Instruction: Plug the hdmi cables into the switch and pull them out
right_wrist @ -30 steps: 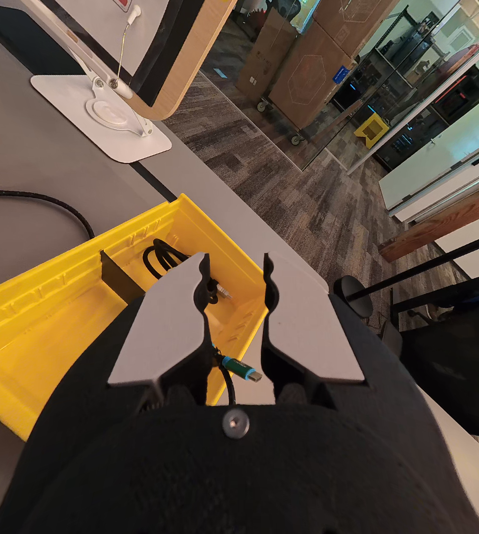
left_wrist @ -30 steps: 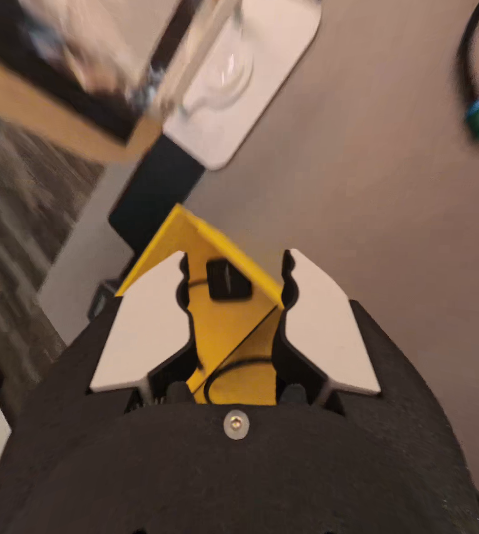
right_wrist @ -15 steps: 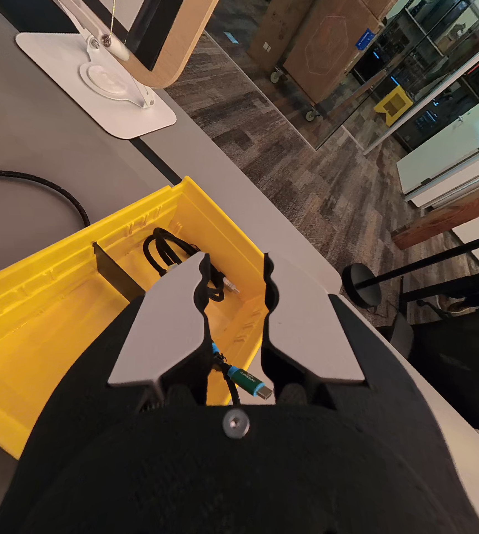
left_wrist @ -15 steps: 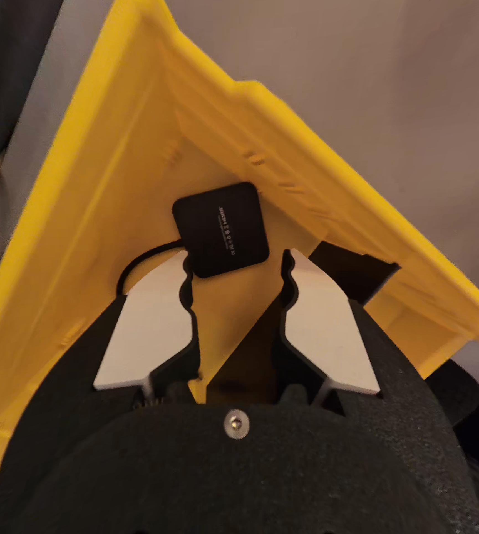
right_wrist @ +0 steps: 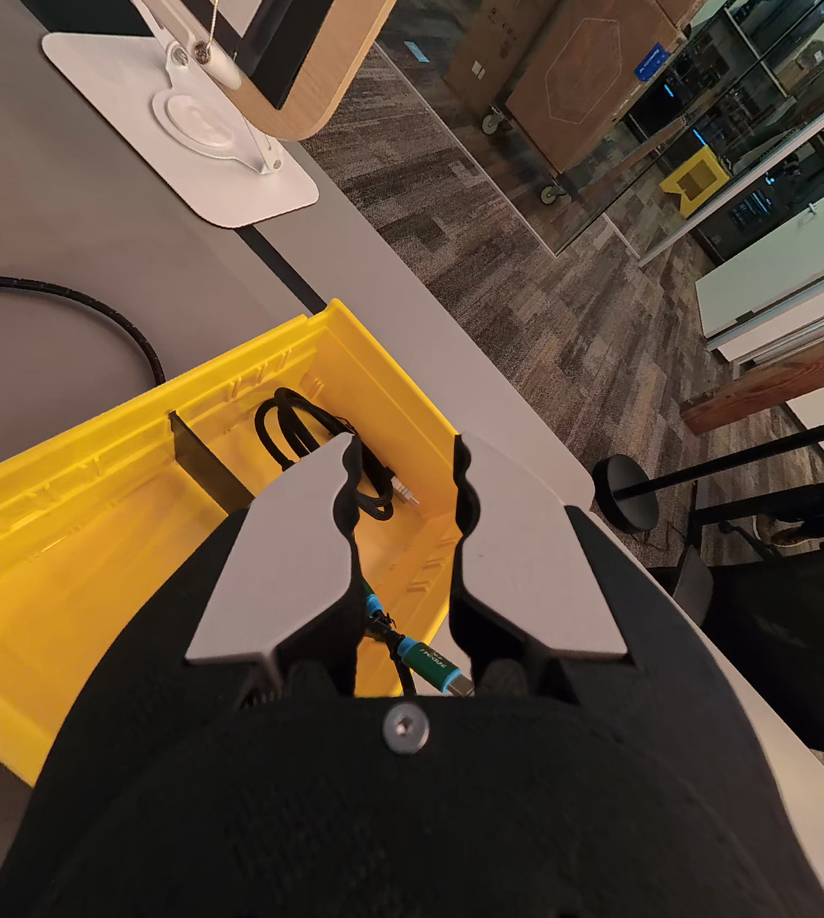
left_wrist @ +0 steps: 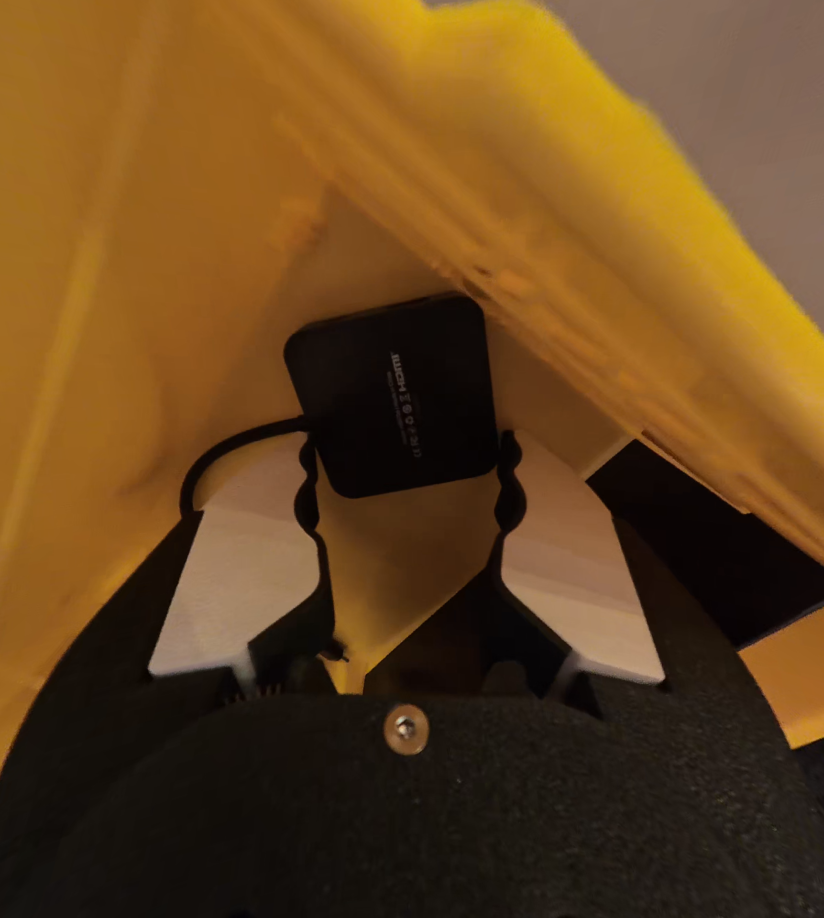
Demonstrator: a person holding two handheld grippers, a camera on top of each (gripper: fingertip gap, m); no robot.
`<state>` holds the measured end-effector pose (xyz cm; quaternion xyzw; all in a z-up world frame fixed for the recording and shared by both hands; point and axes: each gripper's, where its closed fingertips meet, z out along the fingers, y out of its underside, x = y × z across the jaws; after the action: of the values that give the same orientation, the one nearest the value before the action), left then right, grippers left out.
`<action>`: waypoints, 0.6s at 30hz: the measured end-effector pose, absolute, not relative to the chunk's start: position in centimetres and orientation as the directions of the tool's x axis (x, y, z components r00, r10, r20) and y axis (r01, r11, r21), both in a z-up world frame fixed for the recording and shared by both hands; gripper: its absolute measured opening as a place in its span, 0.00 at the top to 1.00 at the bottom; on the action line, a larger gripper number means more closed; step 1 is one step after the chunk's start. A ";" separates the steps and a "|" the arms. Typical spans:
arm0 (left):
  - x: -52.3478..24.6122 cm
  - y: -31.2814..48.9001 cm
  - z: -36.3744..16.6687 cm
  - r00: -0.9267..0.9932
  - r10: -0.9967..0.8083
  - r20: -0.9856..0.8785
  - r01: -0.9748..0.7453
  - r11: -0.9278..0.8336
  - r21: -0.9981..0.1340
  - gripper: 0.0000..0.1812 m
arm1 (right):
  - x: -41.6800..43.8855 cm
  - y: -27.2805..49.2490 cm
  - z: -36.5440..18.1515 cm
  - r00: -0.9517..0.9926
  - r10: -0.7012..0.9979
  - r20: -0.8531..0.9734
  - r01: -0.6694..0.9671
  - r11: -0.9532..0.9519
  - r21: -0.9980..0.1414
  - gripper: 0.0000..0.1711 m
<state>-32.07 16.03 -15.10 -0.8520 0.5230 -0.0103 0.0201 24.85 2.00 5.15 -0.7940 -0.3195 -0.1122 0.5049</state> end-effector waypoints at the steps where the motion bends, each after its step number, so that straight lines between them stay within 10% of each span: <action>1: -32.1 16.0 -15.1 0.461 -0.887 -0.003 -0.886 -0.461 -0.053 0.61 | 24.8 2.0 5.1 0.770 0.395 0.501 0.621 -0.286 -0.730 0.79; 18: -36.1 16.8 -14.4 0.443 -0.892 -0.089 -0.896 -0.438 -0.068 0.63 | 24.7 2.2 4.4 0.755 0.414 0.509 0.642 -0.307 -0.702 0.79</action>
<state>-36.08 16.79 -14.38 -0.8478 0.5274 0.0198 0.0524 24.67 2.15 4.41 -0.7999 -0.3300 -0.1170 0.4874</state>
